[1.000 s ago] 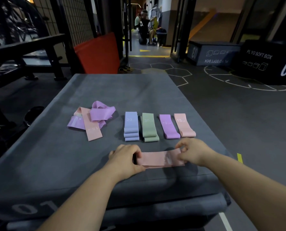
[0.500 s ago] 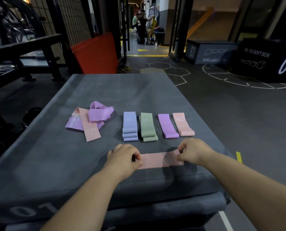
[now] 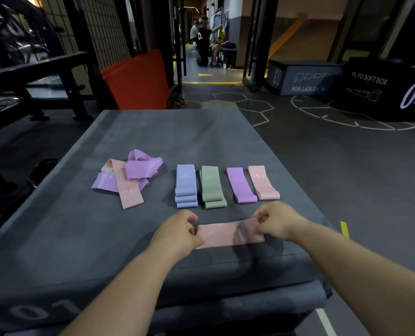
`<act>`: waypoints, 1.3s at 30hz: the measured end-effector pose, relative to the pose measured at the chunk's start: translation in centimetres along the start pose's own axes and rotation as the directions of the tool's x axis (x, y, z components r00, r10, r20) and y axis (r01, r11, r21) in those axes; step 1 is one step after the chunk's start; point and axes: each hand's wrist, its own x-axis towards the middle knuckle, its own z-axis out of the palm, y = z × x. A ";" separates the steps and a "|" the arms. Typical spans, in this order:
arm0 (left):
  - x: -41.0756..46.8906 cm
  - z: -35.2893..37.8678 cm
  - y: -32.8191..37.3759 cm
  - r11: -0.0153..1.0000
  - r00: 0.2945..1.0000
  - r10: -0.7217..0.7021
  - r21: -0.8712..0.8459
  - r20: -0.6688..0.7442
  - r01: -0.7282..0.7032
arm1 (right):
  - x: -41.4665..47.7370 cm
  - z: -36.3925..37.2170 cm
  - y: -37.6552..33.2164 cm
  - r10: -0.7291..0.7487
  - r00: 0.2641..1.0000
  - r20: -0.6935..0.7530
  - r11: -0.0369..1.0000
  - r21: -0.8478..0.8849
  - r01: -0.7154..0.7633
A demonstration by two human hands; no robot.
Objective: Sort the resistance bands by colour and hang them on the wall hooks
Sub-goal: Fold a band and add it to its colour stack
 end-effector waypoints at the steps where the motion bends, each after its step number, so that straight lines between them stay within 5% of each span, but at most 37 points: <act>1: 0.0 0.0 0.1 1.000 1.000 0.006 0.007 0.009 -0.007 | 0.0 0.0 0.0 -0.003 1.000 -0.013 1.000 0.006 0.003; 7: -0.3 -0.9 0.4 0.987 0.976 0.121 -0.082 -0.181 -0.138 | 0.1 -0.4 0.2 -0.018 0.983 -0.183 0.981 0.188 0.053; 11: -0.8 -1.6 0.6 0.954 0.905 0.295 0.051 -0.308 -0.294 | -0.1 -0.1 0.0 -0.017 0.989 -0.147 0.900 0.428 0.079; 16: -1.2 -2.0 0.2 0.866 0.908 0.398 0.381 -0.133 -0.324 | -0.4 0.3 0.5 -0.052 0.997 -0.059 0.902 0.425 0.072; 22: -1.4 -1.9 -0.1 0.854 0.927 0.355 0.362 0.119 -0.374 | -0.5 0.4 0.6 -0.022 0.999 -0.026 0.936 0.350 0.030; 30: -0.9 -1.1 -0.3 0.927 0.955 0.295 0.243 -0.007 -0.285 | -0.3 1.0 0.3 -0.067 0.992 -0.106 0.931 0.352 0.100; 39: -0.3 -0.8 0.2 0.945 0.977 0.194 0.252 0.090 -0.211 | -0.6 1.2 -0.8 -0.156 0.972 -0.174 0.815 0.533 0.226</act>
